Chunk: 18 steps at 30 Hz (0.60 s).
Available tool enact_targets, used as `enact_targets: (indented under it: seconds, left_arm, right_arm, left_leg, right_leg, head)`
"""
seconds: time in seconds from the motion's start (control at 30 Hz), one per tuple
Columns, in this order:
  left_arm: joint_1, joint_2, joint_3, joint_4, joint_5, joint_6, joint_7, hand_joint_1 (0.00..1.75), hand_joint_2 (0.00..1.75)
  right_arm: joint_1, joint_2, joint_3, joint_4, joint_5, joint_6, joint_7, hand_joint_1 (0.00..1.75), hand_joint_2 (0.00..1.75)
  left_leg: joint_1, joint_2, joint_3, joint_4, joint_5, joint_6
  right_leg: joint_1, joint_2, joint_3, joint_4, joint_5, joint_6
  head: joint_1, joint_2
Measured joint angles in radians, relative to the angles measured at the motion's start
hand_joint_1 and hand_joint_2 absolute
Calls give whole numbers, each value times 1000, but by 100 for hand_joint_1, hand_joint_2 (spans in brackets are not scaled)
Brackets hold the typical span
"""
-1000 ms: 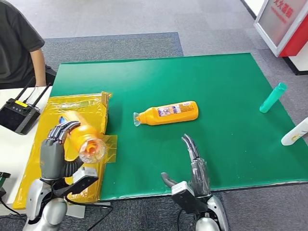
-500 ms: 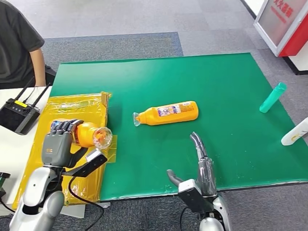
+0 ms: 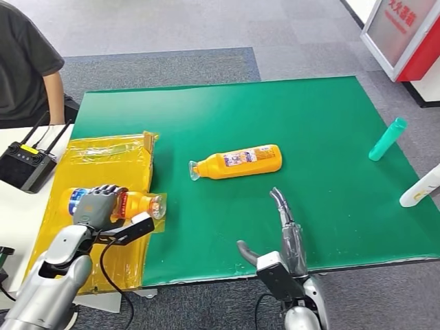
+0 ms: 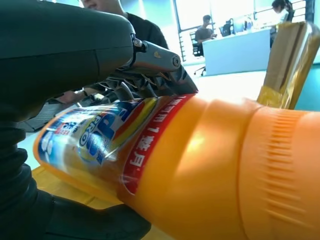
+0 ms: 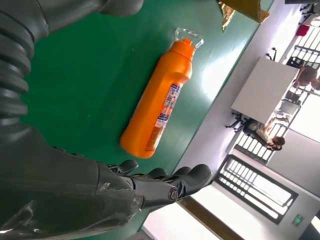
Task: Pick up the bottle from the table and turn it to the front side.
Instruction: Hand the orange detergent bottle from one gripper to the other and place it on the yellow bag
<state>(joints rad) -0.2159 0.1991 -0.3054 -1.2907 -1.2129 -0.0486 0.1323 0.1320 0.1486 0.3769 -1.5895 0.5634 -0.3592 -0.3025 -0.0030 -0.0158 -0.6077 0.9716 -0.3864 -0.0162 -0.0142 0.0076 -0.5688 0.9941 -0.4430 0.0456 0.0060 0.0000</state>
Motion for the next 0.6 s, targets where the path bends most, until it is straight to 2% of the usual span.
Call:
enact_targets:
  seconds: [0.07,0.2,0.33,0.47,0.6]
  left_arm:
    - [-6,5,-13,15,18,-3,-5,0,175]
    - [3,7,-26,25,73,9,-18,0,175]
    - [24,-1,-21,4,172,69,-57,0,175]
    - [76,-31,28,-86,335,127,-133,0,175]
    - [113,-50,73,-153,389,144,-160,0,175]
  right_arm:
    - [-6,1,0,8,-1,4,-1,0,175]
    - [-10,1,0,19,-2,6,-2,0,175]
    - [-9,1,0,20,-2,4,-2,0,175]
    - [-7,1,0,20,-3,-2,-3,0,175]
    - [-6,1,-1,20,-5,-7,-4,0,175]
  left_leg:
    - [0,0,0,0,0,0]
    - [0,0,0,0,0,0]
    - [0,0,0,0,0,0]
    - [0,0,-1,0,-1,0]
    - [0,0,-1,0,-1,0]
  right_leg:
    - [0,0,0,0,0,0]
    - [0,0,0,0,0,0]
    - [0,0,0,0,0,0]
    - [0,0,-1,0,0,0]
    - [0,0,-1,0,0,0]
  head:
    - [0,0]
    - [0,0]
    - [0,0]
    - [0,0]
    - [0,0]
